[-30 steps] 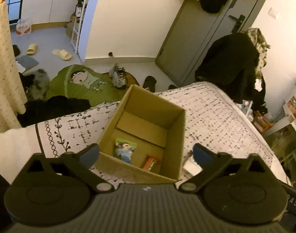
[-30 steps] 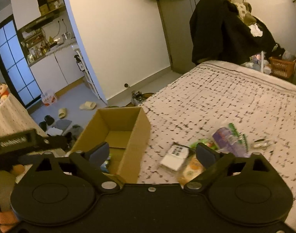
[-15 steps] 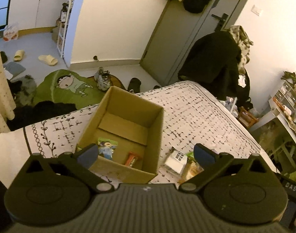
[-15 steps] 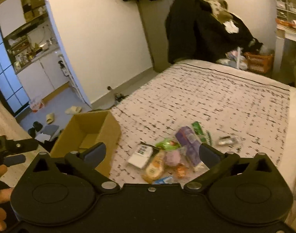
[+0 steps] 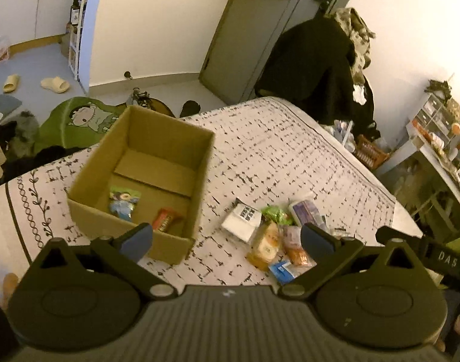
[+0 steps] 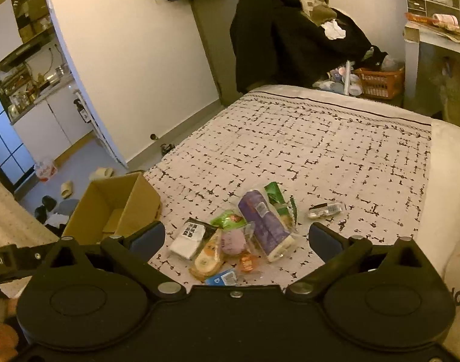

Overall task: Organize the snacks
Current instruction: 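Move both tools back over the snack pile, then grasp the blue packet with the left gripper while the right grasps the orange pastry, then lower both snacks into the cardboard box and open both grippers, then move both tools back over the remaining snacks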

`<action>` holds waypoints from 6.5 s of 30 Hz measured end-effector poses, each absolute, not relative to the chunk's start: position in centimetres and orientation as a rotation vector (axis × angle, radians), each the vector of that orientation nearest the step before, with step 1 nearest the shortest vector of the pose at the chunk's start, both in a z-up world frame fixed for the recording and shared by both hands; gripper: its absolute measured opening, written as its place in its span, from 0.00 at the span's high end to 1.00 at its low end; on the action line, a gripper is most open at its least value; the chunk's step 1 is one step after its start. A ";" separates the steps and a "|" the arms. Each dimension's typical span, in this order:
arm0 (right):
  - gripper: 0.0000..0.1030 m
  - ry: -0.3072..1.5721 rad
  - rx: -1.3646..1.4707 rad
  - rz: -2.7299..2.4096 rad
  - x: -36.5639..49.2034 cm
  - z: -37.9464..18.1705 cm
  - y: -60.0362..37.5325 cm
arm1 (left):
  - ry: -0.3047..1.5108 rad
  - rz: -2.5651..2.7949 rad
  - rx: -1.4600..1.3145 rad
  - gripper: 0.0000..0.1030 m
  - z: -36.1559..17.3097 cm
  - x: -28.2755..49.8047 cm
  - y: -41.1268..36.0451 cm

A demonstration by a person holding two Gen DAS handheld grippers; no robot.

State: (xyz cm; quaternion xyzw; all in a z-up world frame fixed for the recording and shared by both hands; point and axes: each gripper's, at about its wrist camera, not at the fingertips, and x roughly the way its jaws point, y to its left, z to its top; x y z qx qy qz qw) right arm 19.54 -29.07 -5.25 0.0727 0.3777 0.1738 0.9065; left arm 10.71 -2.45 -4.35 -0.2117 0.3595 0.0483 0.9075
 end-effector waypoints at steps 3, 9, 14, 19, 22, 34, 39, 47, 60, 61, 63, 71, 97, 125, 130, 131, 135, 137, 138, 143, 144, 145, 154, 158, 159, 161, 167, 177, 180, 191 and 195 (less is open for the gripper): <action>0.06 0.799 0.158 0.353 19.9 -5.6 -29.4 | 0.746 0.089 -0.447 0.00 -4.8 10.9 -3.3; 0.14 0.837 0.140 0.381 22.0 -6.1 -29.6 | 0.767 0.101 -0.491 0.03 -6.6 11.9 -4.7; 0.24 0.893 0.166 0.372 23.1 -7.9 -30.2 | 0.806 0.103 -0.517 0.07 -8.4 12.8 -6.2; 0.29 0.948 0.165 0.391 23.9 -9.6 -30.2 | 0.854 0.085 -0.544 0.17 -10.5 13.9 -7.7; 0.35 0.986 0.146 0.408 24.5 -10.7 -29.8 | 0.880 0.076 -0.559 0.26 -11.7 14.9 -8.7; 0.45 1.060 0.155 0.439 25.7 -13.2 -29.3 | 0.990 0.079 -0.639 0.38 -16.6 18.1 -11.0; 0.49 1.094 0.154 0.450 26.1 -14.4 -28.7 | 1.005 0.077 -0.644 0.40 -17.8 19.0 -11.9; 0.49 1.135 0.110 0.463 26.8 -16.0 -26.8 | 1.012 0.061 -0.582 0.70 -17.9 19.4 -12.8; 0.50 1.132 -0.086 0.431 26.4 -17.4 -22.9 | 1.031 0.088 -0.625 0.82 -17.5 18.2 -10.0; 0.54 1.124 -0.114 0.429 26.3 -17.5 -22.5 | 1.031 0.092 -0.627 0.82 -17.5 18.1 -9.7; 0.65 1.100 -0.191 0.415 25.9 -17.7 -22.0 | 1.029 0.100 -0.628 0.82 -17.2 17.7 -9.4; 0.68 1.054 -0.128 0.442 24.6 -15.5 -22.9 | 1.004 0.113 -0.622 0.83 -15.6 16.8 -8.2; 0.82 1.145 -0.066 0.415 23.2 -15.5 -23.0 | 0.890 0.131 -0.616 0.82 -11.3 14.2 -5.7; 0.77 0.978 -0.178 0.519 20.2 -11.2 -17.8 | 0.766 0.159 -0.559 0.82 -7.7 13.2 -2.8; 0.77 0.926 -0.129 0.551 19.9 -9.8 -17.2 | 0.739 0.168 -0.540 0.82 -6.6 12.5 -2.0; 0.77 0.911 -0.125 0.555 19.8 -9.6 -17.0 | 0.731 0.169 -0.534 0.82 -6.4 12.4 -1.9; 0.77 0.867 -0.100 0.555 19.7 -8.6 -16.3 | 0.708 0.174 -0.527 0.82 -5.7 12.1 -1.2; 0.77 0.847 -0.090 0.557 19.5 -8.3 -16.0 | 0.693 0.177 -0.520 0.82 -5.3 12.1 -0.6; 0.77 0.841 -0.077 0.561 19.5 -8.2 -15.7 | 0.684 0.179 -0.518 0.82 -5.0 12.1 -0.2; 0.77 0.804 -0.004 0.574 19.6 -7.6 -14.6 | 0.658 0.198 -0.514 0.82 -4.2 12.0 1.5; 0.77 0.798 0.012 0.586 19.6 -7.4 -14.4 | 0.655 0.203 -0.517 0.82 -4.1 11.9 1.8; 0.77 0.791 0.022 0.592 19.7 -7.2 -14.1 | 0.651 0.209 -0.519 0.82 -4.0 11.9 2.2; 0.77 0.732 0.116 0.625 19.9 -6.4 -11.8 | 0.619 0.255 -0.536 0.82 -3.4 12.1 5.6; 0.77 0.735 0.142 0.646 20.4 -6.9 -10.6 | 0.614 0.271 -0.548 0.82 -3.4 12.6 7.1; 0.77 0.739 0.145 0.650 20.5 -7.1 -10.3 | 0.613 0.274 -0.551 0.82 -3.5 12.7 7.5; 0.77 0.749 0.147 0.661 20.6 -7.6 -9.5 | 0.614 0.282 -0.551 0.82 -3.6 13.0 8.2; 0.77 0.783 0.109 0.691 20.3 -9.1 -7.3 | 0.634 0.311 -0.564 0.82 -4.7 14.3 9.9; 0.59 0.788 0.076 0.644 20.5 -9.0 -7.6 | 0.682 0.318 -0.560 0.82 -6.0 16.3 9.8; 0.53 0.800 0.082 0.609 20.7 -9.1 -8.3 | 0.693 0.302 -0.563 0.82 -6.1 16.7 9.2; 0.42 0.782 0.053 0.555 20.5 -8.5 -10.6 | 0.724 0.268 -0.533 0.61 -5.1 17.2 7.6; 0.41 0.801 0.019 0.594 19.7 -7.8 -10.7 | 0.688 0.315 -0.527 0.43 -4.4 16.0 7.6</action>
